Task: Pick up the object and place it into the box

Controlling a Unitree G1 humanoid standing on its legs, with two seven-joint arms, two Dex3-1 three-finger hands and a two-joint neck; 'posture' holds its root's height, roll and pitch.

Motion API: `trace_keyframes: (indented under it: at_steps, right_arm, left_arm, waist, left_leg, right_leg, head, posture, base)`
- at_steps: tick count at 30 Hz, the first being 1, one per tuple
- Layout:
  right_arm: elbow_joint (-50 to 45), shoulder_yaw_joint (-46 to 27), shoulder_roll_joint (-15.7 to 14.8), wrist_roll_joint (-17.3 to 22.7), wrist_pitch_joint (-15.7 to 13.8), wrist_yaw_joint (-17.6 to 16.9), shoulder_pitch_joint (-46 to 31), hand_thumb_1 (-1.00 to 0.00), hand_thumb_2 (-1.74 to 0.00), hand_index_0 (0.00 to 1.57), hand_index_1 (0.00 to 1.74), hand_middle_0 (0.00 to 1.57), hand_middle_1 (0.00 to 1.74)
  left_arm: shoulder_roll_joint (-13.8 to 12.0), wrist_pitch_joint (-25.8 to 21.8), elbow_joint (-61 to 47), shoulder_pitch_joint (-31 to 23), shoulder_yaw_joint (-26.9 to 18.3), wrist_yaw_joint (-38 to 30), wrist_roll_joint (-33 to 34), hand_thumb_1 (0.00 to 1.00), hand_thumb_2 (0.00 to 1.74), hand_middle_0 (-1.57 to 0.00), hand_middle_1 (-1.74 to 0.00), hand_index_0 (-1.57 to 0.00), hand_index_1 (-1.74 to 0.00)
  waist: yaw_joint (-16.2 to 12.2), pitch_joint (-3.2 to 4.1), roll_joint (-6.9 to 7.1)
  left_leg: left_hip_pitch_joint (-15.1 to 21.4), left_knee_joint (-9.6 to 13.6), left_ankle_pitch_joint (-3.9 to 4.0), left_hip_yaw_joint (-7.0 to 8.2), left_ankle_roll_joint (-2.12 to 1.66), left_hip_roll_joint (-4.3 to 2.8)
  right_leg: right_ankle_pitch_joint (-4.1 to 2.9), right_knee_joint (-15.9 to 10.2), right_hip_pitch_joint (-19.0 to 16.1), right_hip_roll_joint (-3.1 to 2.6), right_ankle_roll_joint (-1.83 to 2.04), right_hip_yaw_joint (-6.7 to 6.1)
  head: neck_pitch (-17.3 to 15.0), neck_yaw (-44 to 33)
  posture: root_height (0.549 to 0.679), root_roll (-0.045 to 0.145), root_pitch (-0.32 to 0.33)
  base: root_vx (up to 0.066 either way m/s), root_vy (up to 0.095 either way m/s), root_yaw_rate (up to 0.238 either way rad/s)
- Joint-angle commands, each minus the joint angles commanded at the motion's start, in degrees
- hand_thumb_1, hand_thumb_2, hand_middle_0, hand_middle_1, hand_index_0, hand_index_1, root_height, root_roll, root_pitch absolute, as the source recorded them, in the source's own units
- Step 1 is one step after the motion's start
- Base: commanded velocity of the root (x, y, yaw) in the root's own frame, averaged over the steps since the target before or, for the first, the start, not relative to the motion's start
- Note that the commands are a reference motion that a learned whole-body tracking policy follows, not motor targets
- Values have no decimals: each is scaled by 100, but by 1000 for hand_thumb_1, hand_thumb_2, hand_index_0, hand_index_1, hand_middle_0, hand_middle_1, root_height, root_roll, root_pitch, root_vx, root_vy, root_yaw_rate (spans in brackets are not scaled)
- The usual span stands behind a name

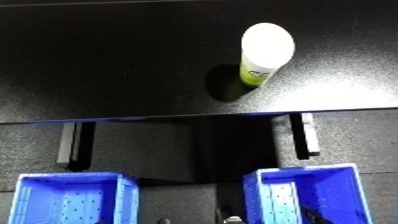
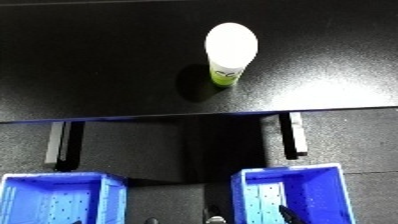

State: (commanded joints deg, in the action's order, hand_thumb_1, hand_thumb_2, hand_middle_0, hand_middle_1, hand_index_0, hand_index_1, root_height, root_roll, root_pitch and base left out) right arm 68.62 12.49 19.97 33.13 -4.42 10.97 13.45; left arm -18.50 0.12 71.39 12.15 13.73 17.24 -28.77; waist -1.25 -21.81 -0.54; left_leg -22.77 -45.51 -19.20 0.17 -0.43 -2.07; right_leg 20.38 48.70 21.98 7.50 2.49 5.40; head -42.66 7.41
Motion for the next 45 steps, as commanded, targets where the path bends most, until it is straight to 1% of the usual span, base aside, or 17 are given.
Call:
trace_keyframes:
  at_steps: [2, 4, 6, 9, 11, 13, 19, 21, 24, 27, 29, 33, 35, 37, 40, 42, 45]
  right_arm:
    - [-56, 9, 2, 29, 12, -16, 29, 0, 0, 0, 0, 0, 0]
    - [-130, 25, 4, 56, 41, -36, 70, 0, 0, 0, 0, 0, 0]
    - [-201, 49, 15, 70, 75, -52, 113, 0, 0, 0, 0, 0, 0]
    - [-225, 62, 27, 38, 48, -33, 91, 0, 0, 0, 0, 0, 0]
    - [-187, 55, 34, 8, -34, 6, 28, 0, 0, 0, 0, 0, 0]
    - [-129, 51, 44, 10, -118, 41, -12, 0, 0, 0, 0, 0, 0]
    - [-175, 26, 80, 102, -299, 150, -93, 0, 0, 0, 0, 0, 0]
    - [-355, 48, 111, 118, -301, 252, -138, 0, 0, 0, 0, 0, 0]
    - [-897, 124, 211, 142, -128, 484, -251, 0, 0, 0, 0, 0, 0]
    - [-1759, 200, 394, 174, 284, 834, -466, 0, 0, 0, 0, 0, 0]
    - [-2417, 223, 545, 231, 655, 1197, -661, 0, 0, 0, 0, 0, 0]
    - [-3660, 179, 847, 483, 1442, 2166, -1080, 0, 0, 0, 0, 0, 0]
    - [-4301, 149, 1049, 659, 1798, 2671, -1291, 0, 0, 0, 0, 0, 0]
    - [-4857, 106, 1274, 838, 2042, 3155, -1466, 0, 0, 0, 0, 0, 0]
    - [-5523, 22, 1544, 1097, 2245, 3759, -1631, 0, 0, 0, 0, 0, 0]
    - [-5880, -29, 1657, 1268, 2250, 4063, -1684, 0, 0, 0, 0, 0, 0]
    - [-6512, -157, 1818, 1739, 2162, 4467, -1706, 0, 0, 0, 0, 0, 0]
  left_arm:
    - [-22, 43, -23, 25, 13, -17, -13, 0, 0, 0, 0, 0, 0]
    - [-49, 89, -58, 54, 24, -26, -25, 0, 0, 0, 0, 0, 0]
    - [-78, 135, -98, 88, 46, -35, -69, 0, 0, 0, 0, 0, 0]
    - [-90, 172, -138, 77, 81, -42, -137, 0, 0, 0, 0, 0, 0]
    - [-90, 162, -136, 20, 79, -19, -142, 0, 0, 0, 0, 0, 0]
    - [-90, 133, -108, -29, 71, 9, -133, 0, 0, 0, 0, 0, 0]
    - [-90, 33, -64, -129, 17, 78, -20, 0, 0, 0, 0, 0, 0]
    - [-108, 35, -108, -156, 7, 85, -9, 0, 0, 0, 0, 0, 0]
    - [-167, 58, -236, -217, 7, 79, -34, 0, 0, 0, 0, 0, 0]
    - [-270, 116, -433, -330, -23, 66, -61, 0, 0, 0, 0, 0, 0]
    - [-353, 162, -564, -432, -87, 72, -50, 0, 0, 0, 0, 0, 0]
    - [-520, 233, -741, -628, -254, 107, -3, 0, 0, 0, 0, 0, 0]
    - [-607, 252, -783, -712, -316, 131, -7, 0, 0, 0, 0, 0, 0]
    - [-682, 243, -786, -781, -343, 159, -36, 0, 0, 0, 0, 0, 0]
    - [-754, 195, -733, -842, -329, 193, -98, 0, 0, 0, 0, 0, 0]
    - [-777, 151, -671, -856, -295, 211, -139, 0, 0, 0, 0, 0, 0]
    - [-804, 55, -549, -875, -242, 272, -196, 0, 0, 0, 0, 0, 0]
  waist:
    - [8, -15, 28]
    - [15, -33, 57]
    - [13, -64, 79]
    - [-1, -110, 85]
    - [-12, -127, 74]
    - [-20, -134, 63]
    - [-27, -132, 55]
    - [-42, -134, 59]
    - [-76, -154, 84]
    - [-120, -181, 129]
    - [-151, -189, 172]
    - [-211, -176, 276]
    - [-248, -158, 333]
    - [-281, -135, 381]
    - [-320, -105, 429]
    - [-340, -86, 449]
    - [-366, -59, 466]
  left_leg:
    - [-114, -187, -86, -5, 20, 8]
    - [-216, -327, -145, -10, 32, 21]
    - [-291, -411, -181, -20, 47, 35]
    - [-304, -482, -241, -44, 91, 58]
    - [-278, -519, -282, -50, 121, 72]
    - [-273, -559, -316, -37, 137, 74]
    - [-277, -623, -374, -8, 129, 34]
    - [-271, -610, -375, 8, 131, 16]
    - [-274, -586, -365, 29, 128, -9]
    - [-288, -563, -353, 40, 125, -33]
    - [-288, -535, -340, 43, 123, -52]
    - [-298, -495, -312, 50, 114, -96]
    - [-318, -491, -295, 56, 96, -125]
    - [-333, -490, -282, 62, 72, -158]
    - [-335, -490, -279, 67, 45, -201]
    - [-337, -497, -283, 70, 35, -225]
    - [-337, -520, -296, 75, 19, -258]
  right_leg:
    - [59, 203, 155, 24, 5, -10]
    - [79, 347, 293, 40, 20, -23]
    - [47, 424, 391, 47, 40, -38]
    - [3, 508, 442, 57, 71, -57]
    - [20, 547, 441, 65, 81, -71]
    - [57, 566, 446, 71, 73, -76]
    - [153, 608, 445, 84, 35, -75]
    - [154, 614, 447, 80, 29, -81]
    - [131, 623, 468, 73, 34, -87]
    - [97, 626, 496, 73, 49, -89]
    - [75, 615, 504, 80, 61, -85]
    - [59, 598, 518, 100, 82, -64]
    - [58, 600, 537, 111, 90, -53]
    - [56, 601, 548, 126, 99, -42]
    - [56, 600, 552, 148, 113, -26]
    - [58, 604, 556, 163, 120, -17]
    - [69, 610, 549, 183, 128, -6]
  head:
    - [-201, 121]
    - [-627, 310]
    - [-991, 524]
    - [-1193, 750]
    - [-1180, 849]
    - [-1129, 936]
    - [-755, 1124]
    - [-624, 1141]
    - [-421, 1106]
    - [-269, 1022]
    - [-144, 945]
    - [45, 751]
    - [103, 647]
    - [110, 584]
    - [73, 484]
    - [36, 437]
    - [-32, 393]
  posture:
    - [625, 33, -47]
    - [621, 34, -44]
    - [620, 34, -42]
    - [618, 34, -49]
    - [617, 34, -54]
    - [616, 34, -57]
    - [613, 35, -58]
    - [614, 34, -57]
    - [614, 33, -53]
    - [614, 32, -49]
    - [614, 30, -46]
    - [615, 27, -42]
    - [614, 26, -39]
    - [614, 25, -38]
    - [614, 24, -37]
    - [614, 24, -37]
    - [614, 24, -37]
  base:
    - [-60, -20, 19]
    - [-71, -15, 3]
    - [-69, 3, -19]
    - [-4, 31, -49]
    - [38, 42, -65]
    - [25, 32, -49]
    - [28, 2, 9]
    - [12, -4, 9]
    - [-3, -10, -2]
    - [-14, -24, -21]
    - [-6, -34, -41]
    - [3, -39, -56]
    - [4, -35, -70]
    - [12, -25, -78]
    - [24, -15, -71]
    - [27, -10, -55]
    - [36, -6, -45]
